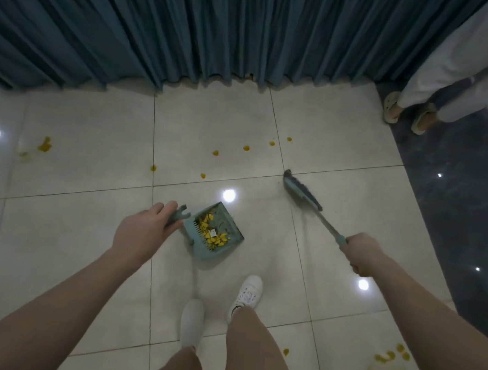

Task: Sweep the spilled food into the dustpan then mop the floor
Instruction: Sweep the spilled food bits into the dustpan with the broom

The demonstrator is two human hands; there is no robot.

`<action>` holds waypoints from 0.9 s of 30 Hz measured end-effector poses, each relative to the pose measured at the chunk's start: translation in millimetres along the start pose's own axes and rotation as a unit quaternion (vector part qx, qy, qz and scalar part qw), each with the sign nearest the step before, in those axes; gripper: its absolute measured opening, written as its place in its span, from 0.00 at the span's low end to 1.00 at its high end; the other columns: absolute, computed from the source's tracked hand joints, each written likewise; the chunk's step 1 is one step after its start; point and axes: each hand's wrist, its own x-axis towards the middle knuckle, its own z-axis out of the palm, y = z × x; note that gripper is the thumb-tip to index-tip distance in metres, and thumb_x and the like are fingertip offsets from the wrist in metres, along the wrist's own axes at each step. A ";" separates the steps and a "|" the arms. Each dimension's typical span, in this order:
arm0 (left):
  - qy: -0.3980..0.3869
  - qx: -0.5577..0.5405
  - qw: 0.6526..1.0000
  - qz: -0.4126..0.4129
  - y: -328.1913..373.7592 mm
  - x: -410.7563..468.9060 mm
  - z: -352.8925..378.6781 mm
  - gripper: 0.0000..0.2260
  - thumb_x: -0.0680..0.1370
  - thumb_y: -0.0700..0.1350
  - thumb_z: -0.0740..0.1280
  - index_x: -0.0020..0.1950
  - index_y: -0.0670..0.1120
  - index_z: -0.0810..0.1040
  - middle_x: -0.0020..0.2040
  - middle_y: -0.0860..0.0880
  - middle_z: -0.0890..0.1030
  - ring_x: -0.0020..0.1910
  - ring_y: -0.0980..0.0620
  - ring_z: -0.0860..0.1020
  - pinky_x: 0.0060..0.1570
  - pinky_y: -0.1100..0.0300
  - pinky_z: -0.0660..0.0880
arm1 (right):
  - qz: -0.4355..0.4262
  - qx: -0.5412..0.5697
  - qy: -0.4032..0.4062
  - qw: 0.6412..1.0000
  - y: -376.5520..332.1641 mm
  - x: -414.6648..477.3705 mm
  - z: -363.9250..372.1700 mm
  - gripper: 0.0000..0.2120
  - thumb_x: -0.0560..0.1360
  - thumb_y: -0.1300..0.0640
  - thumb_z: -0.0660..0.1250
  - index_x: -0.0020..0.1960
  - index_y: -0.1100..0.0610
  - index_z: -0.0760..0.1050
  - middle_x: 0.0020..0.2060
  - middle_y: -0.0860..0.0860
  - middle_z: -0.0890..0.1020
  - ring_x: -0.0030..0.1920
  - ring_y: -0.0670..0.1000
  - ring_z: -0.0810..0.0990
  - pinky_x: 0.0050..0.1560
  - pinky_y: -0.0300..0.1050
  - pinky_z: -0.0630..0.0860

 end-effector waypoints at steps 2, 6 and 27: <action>-0.006 -0.002 1.000 -0.007 0.0 2.0 1.2 0.15 0.79 0.61 0.55 0.51 0.50 0.69 0.36 0.52 0.76 0.25 0.50 0.74 0.20 0.59 0.71 | -0.016 -0.032 -0.004 0.999 -2.9 -9.7 10.9 0.09 0.80 0.61 0.58 0.50 0.66 0.74 0.35 0.59 0.77 0.26 0.55 0.77 0.24 0.41 0.73; -0.013 -0.022 1.000 -0.012 -2.1 -2.0 2.9 0.12 0.77 0.56 0.65 0.52 0.50 0.69 0.37 0.51 0.77 0.25 0.48 0.74 0.21 0.59 0.71 | -0.042 -0.112 0.000 0.993 -0.7 -39.2 22.1 0.04 0.80 0.63 0.56 0.48 0.60 0.69 0.35 0.55 0.75 0.28 0.53 0.77 0.25 0.42 0.75; -0.047 -0.071 0.996 0.019 -27.9 -102.4 10.8 0.12 0.80 0.57 0.59 0.53 0.50 0.67 0.39 0.50 0.75 0.29 0.46 0.75 0.25 0.55 0.74 | -0.091 -0.243 -0.096 0.961 50.9 -231.9 122.0 0.15 0.78 0.53 0.62 0.63 0.52 0.77 0.40 0.49 0.77 0.30 0.50 0.77 0.28 0.41 0.77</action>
